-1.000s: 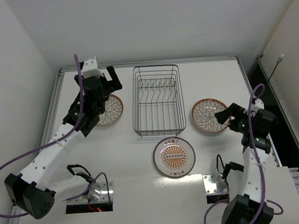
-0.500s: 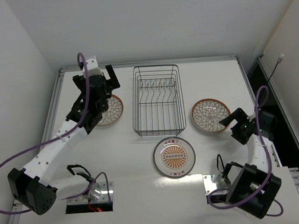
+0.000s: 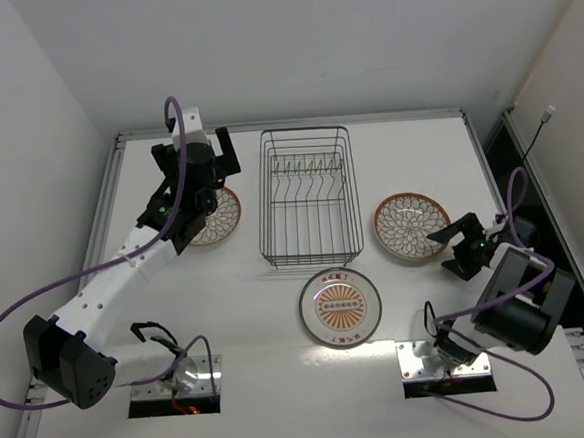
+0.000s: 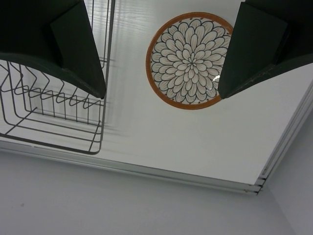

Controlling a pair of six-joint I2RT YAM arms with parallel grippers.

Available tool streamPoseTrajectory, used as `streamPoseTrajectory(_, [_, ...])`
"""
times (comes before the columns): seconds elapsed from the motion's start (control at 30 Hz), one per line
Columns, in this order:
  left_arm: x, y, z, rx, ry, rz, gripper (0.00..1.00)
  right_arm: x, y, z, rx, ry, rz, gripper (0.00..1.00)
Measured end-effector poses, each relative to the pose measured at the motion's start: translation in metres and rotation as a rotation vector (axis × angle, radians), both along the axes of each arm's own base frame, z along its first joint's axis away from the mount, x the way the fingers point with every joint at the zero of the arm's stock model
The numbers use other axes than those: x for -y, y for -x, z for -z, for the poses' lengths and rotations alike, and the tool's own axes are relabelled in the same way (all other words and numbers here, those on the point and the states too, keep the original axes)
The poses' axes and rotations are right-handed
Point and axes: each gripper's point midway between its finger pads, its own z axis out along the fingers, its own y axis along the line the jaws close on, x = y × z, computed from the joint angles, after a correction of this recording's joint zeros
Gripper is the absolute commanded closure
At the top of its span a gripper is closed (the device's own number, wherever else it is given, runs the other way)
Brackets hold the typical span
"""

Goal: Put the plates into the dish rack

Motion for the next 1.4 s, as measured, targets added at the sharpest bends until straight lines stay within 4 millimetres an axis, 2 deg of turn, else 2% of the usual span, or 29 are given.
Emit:
streamPoseTrajectory(0.13, [0.008,-0.011,0.003,-0.019,0.004,0.037,0.00,-0.004,-0.018,-0.003,0.061,-0.109,-0.022,0.18])
streamPoseTrajectory(0.17, [0.010,-0.014,0.005,-0.027,0.002,0.042,0.00,-0.005,-0.020,-0.003,0.069,-0.123,-0.026,0.23])
streamPoseTrajectory(0.27, [0.012,-0.019,0.014,-0.054,-0.005,0.054,0.00,-0.007,-0.024,-0.002,0.085,-0.154,-0.037,0.28])
streamPoseTrajectory(0.3, [0.013,-0.019,0.016,-0.062,-0.007,0.059,0.00,-0.009,-0.026,-0.001,0.092,-0.165,-0.043,0.38])
streamPoseTrajectory(0.37, [0.014,-0.019,0.018,-0.069,-0.009,0.065,0.00,-0.010,-0.028,0.002,0.093,-0.187,-0.051,0.50])
streamPoseTrajectory(0.4, [0.014,-0.019,0.018,-0.070,-0.009,0.066,0.00,-0.012,-0.029,0.005,0.088,-0.214,-0.058,0.60])
streamPoseTrajectory(0.47, [0.015,-0.019,0.017,-0.070,-0.008,0.068,0.00,-0.015,-0.030,0.012,0.075,-0.256,-0.068,0.73])
streamPoseTrajectory(0.5, [0.015,-0.019,0.017,-0.070,-0.008,0.069,0.00,-0.016,-0.029,0.015,0.071,-0.273,-0.070,0.90])
streamPoseTrajectory(0.57, [0.015,-0.019,0.017,-0.070,-0.007,0.072,0.00,-0.016,-0.026,0.020,0.061,-0.267,-0.076,1.00])
streamPoseTrajectory(0.77, [0.016,-0.019,0.018,-0.073,-0.009,0.072,0.00,-0.012,-0.024,0.018,0.052,-0.213,-0.078,1.00])
streamPoseTrajectory(0.9, [0.016,-0.022,0.021,-0.081,-0.012,0.069,0.00,-0.002,-0.017,0.001,0.020,-0.109,-0.046,1.00])
streamPoseTrajectory(0.97, [0.016,-0.022,0.021,-0.084,-0.013,0.066,0.00,0.009,-0.014,-0.021,0.013,-0.001,-0.017,1.00])
streamPoseTrajectory(1.03, [0.016,-0.022,0.020,-0.082,-0.011,0.064,0.00,0.024,-0.017,-0.058,0.054,0.124,0.017,1.00])
streamPoseTrajectory(1.07, [0.016,-0.022,0.019,-0.081,-0.010,0.064,0.00,0.031,-0.020,-0.083,0.092,0.193,0.037,1.00])
streamPoseTrajectory(1.17, [0.016,-0.022,0.018,-0.081,-0.007,0.063,0.00,0.050,-0.033,-0.175,0.253,0.391,0.095,1.00])
streamPoseTrajectory(1.2, [0.016,-0.022,0.018,-0.083,-0.007,0.063,0.00,0.052,-0.036,-0.195,0.292,0.427,0.104,1.00])
streamPoseTrajectory(1.23, [0.016,-0.021,0.018,-0.083,-0.007,0.063,0.00,0.052,-0.040,-0.233,0.361,0.487,0.117,1.00])
streamPoseTrajectory(1.27, [0.016,-0.021,0.017,-0.083,-0.006,0.065,0.00,0.050,-0.043,-0.254,0.405,0.518,0.119,1.00])
streamPoseTrajectory(1.33, [0.016,-0.021,0.018,-0.087,-0.006,0.066,0.00,0.039,-0.050,-0.285,0.463,0.550,0.104,1.00])
streamPoseTrajectory(1.4, [0.016,-0.021,0.019,-0.091,-0.007,0.066,0.00,0.024,-0.059,-0.297,0.483,0.555,0.069,1.00])
